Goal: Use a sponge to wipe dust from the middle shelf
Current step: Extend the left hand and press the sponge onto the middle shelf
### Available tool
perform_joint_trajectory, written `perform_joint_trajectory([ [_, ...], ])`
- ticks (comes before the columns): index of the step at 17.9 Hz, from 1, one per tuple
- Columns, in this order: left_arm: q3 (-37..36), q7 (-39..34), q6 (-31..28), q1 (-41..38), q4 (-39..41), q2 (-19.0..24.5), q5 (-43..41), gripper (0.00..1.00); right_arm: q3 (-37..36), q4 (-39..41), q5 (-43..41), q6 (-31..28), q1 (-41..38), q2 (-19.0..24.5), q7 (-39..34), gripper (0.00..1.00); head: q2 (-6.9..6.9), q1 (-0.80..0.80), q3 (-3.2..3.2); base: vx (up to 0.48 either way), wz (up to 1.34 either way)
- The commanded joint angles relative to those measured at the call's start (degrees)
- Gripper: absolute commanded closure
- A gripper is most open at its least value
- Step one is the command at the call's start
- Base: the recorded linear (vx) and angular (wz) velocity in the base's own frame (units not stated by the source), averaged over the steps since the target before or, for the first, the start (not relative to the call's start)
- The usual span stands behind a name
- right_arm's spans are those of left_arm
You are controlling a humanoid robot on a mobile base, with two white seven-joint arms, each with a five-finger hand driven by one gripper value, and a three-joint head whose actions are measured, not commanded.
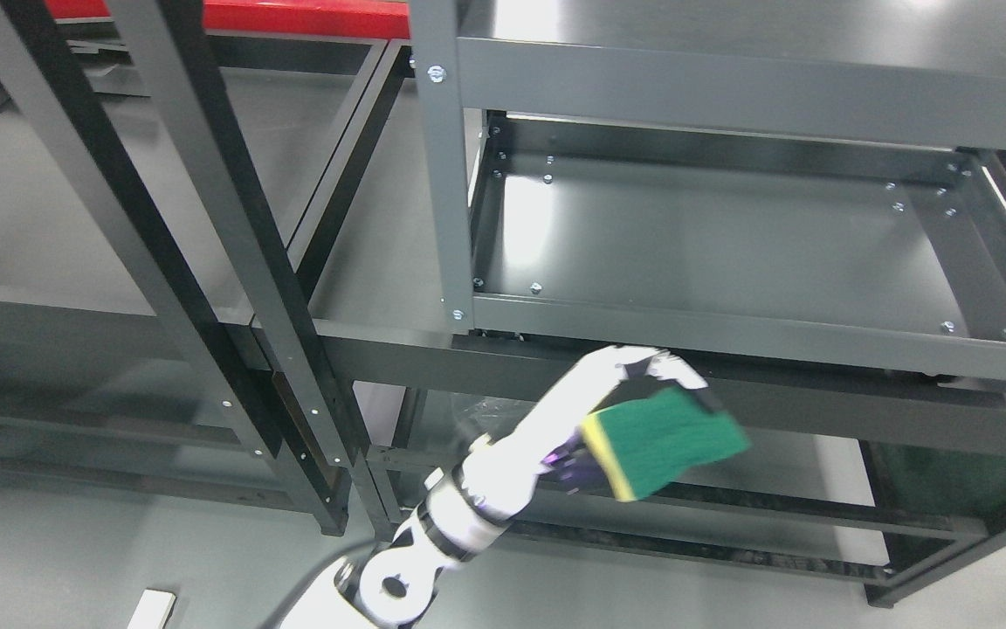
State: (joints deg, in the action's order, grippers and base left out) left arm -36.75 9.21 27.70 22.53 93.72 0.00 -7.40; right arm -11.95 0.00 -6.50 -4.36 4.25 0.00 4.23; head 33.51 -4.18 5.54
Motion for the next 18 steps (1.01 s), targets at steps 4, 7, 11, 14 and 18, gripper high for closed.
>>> perform_joint_trajectory([
  [4, -16.9, -0.1, -4.2, 33.4, -5.4, 1.0, -10.0, 1.0, 0.0, 1.0, 0.0, 0.0, 0.0, -1.0, 0.0, 0.0, -0.01, 0.0, 0.0, 0.026, 0.11],
  [7, -20.8, -0.2, -4.2, 42.4, -8.1, 1.0, -10.3, 1.0, 0.0, 1.0, 0.0, 0.0, 0.0, -1.0, 0.0, 0.0, -0.01, 0.0, 0.0, 0.013, 0.03],
  [11, -22.4, -4.0, -4.7, 58.5, -13.3, 1.0, -11.6, 1.0, 0.0, 1.0, 0.0, 0.0, 0.0, -1.0, 0.0, 0.0, -0.01, 0.0, 0.0, 0.0, 0.0],
  [14, -24.6, -4.2, -4.8, 64.3, -13.7, 1.0, -15.2, 1.0, 0.0, 1.0, 0.0, 0.0, 0.0, -1.0, 0.0, 0.0, 0.0, 0.0, 0.0, 0.0, 0.0],
  [18, -25.5, -4.9, -5.5, 66.5, -16.7, 1.0, -19.2, 1.0, 0.1, 1.0, 0.0, 0.0, 0.0, -1.0, 0.0, 0.0, -0.01, 0.0, 0.0, 0.0, 0.0],
])
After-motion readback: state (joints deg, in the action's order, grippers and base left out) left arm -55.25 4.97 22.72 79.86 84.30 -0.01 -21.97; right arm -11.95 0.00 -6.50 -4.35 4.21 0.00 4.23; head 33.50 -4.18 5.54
